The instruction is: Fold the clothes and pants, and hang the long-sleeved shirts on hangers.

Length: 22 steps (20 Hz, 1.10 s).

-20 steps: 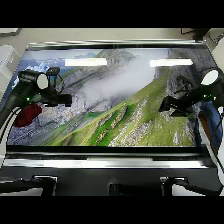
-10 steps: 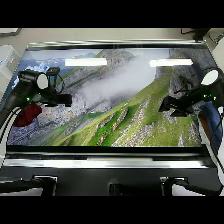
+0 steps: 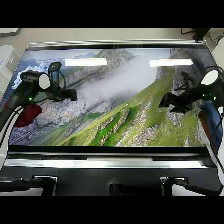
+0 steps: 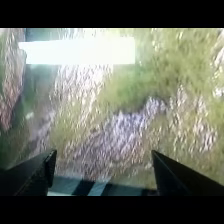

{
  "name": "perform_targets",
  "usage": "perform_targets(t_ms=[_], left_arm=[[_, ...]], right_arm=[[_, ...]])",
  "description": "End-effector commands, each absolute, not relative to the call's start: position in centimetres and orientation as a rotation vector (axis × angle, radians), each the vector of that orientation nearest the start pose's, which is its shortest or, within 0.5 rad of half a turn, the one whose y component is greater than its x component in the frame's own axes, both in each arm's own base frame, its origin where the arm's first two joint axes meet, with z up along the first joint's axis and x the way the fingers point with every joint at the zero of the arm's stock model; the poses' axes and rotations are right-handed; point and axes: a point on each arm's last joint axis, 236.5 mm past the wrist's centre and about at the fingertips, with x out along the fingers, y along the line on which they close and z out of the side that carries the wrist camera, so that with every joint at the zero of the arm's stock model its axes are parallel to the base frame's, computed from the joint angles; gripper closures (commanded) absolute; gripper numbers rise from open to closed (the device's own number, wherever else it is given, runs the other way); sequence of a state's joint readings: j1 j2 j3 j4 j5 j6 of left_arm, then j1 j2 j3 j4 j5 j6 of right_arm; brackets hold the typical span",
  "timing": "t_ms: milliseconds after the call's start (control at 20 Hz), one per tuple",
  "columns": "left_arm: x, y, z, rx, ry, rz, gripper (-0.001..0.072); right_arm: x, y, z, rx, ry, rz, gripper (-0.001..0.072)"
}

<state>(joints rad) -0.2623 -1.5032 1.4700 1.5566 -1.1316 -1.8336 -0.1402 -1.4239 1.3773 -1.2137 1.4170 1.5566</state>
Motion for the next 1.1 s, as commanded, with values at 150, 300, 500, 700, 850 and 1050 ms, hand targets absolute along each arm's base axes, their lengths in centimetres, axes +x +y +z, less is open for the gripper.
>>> perform_targets(t_ms=[150,300,500,700,850,1050], left_arm=[[49.5,-1.1,9.1,-0.192,1.016,0.173,-0.0008],[42.1,11.8,7.4,-0.505,1.235,0.465,-0.0008],[36.1,19.3,3.3,-0.740,1.308,0.577,-0.0008],[38.4,22.6,0.3,-0.681,1.162,0.565,-0.0008],[38.2,24.2,-2.9,-0.633,1.211,0.607,-0.0008],[39.0,23.0,-7.2,-0.658,1.284,0.538,-0.0007]], right_arm=[[43.5,1.2,3.7,0.328,1.208,0.112,0.0010],[43.3,1.1,3.6,0.315,1.213,0.112,0.0011],[43.0,1.2,3.5,0.316,1.230,0.116,0.0030],[42.4,1.6,3.4,0.328,1.256,0.130,0.0041],[40.5,2.1,3.0,0.334,1.338,0.148,0.0041],[37.5,2.7,2.6,0.358,1.467,0.160,0.0040]])
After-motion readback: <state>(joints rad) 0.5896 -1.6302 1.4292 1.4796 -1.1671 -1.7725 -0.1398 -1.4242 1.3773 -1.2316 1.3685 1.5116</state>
